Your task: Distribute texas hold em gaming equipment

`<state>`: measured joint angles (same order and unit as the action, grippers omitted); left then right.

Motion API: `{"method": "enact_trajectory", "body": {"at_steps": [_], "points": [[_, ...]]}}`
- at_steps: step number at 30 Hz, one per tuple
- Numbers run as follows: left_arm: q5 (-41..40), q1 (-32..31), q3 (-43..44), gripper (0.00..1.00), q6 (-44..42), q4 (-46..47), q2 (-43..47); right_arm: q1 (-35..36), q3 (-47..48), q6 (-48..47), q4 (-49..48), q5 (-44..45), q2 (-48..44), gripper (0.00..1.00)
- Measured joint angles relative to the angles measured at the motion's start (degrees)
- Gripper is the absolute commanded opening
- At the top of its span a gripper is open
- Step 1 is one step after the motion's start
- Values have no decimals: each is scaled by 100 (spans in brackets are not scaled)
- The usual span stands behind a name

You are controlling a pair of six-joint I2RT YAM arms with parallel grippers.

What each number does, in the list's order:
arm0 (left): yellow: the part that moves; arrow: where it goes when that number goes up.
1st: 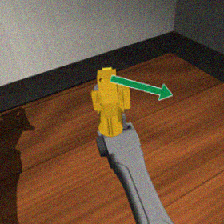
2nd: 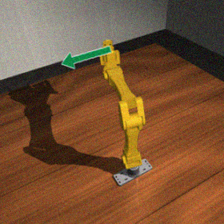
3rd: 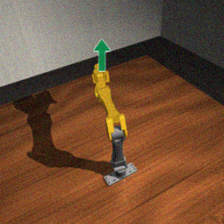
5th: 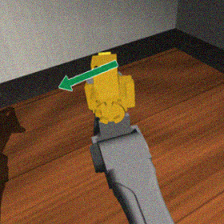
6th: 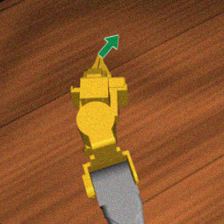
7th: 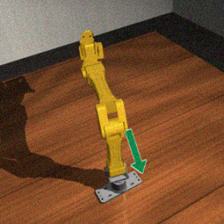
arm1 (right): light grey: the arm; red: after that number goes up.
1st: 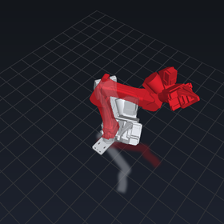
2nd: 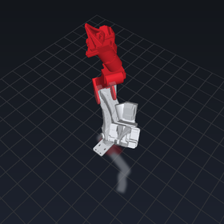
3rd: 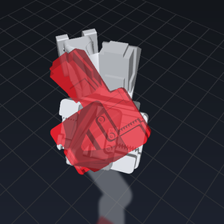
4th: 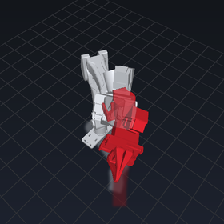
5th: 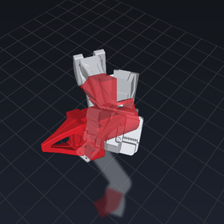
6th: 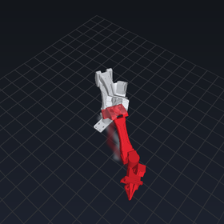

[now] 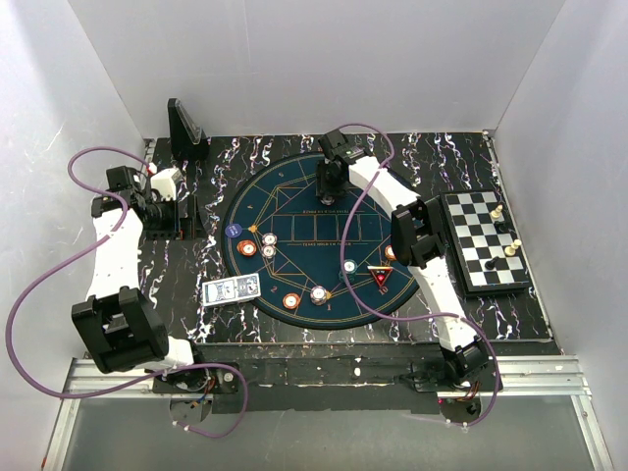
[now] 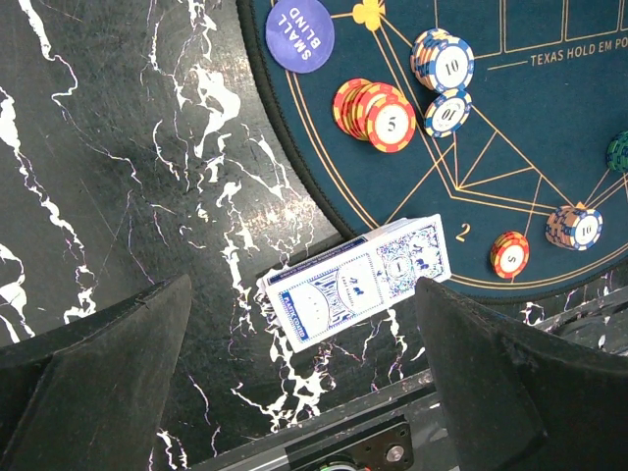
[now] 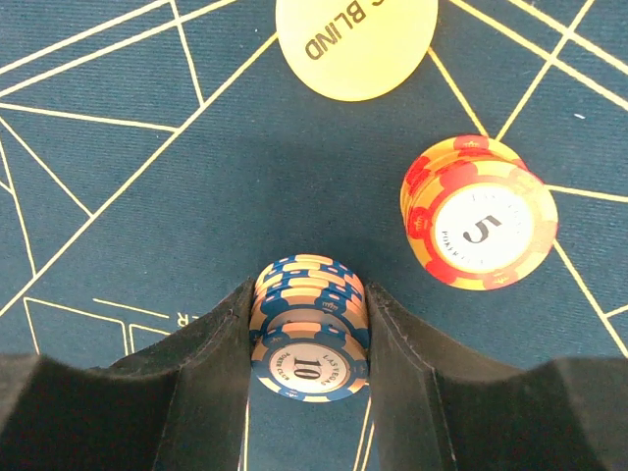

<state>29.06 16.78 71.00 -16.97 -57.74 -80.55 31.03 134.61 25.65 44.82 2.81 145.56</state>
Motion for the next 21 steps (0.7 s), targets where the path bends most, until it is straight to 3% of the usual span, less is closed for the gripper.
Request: {"method": "enact_trajectory", "body": {"at_steps": [3,7,10,21], "points": [[0,0,0,98,-2,15,-13,20,-4,96,-26,2,22,12],[2,0,-2,98,2,76,-55,42,-4,153,-114,9,33,43],[2,0,-4,98,2,116,-57,50,-4,166,-153,4,66,53],[4,0,-15,98,7,127,-48,59,-4,249,-212,-2,70,61]]}}
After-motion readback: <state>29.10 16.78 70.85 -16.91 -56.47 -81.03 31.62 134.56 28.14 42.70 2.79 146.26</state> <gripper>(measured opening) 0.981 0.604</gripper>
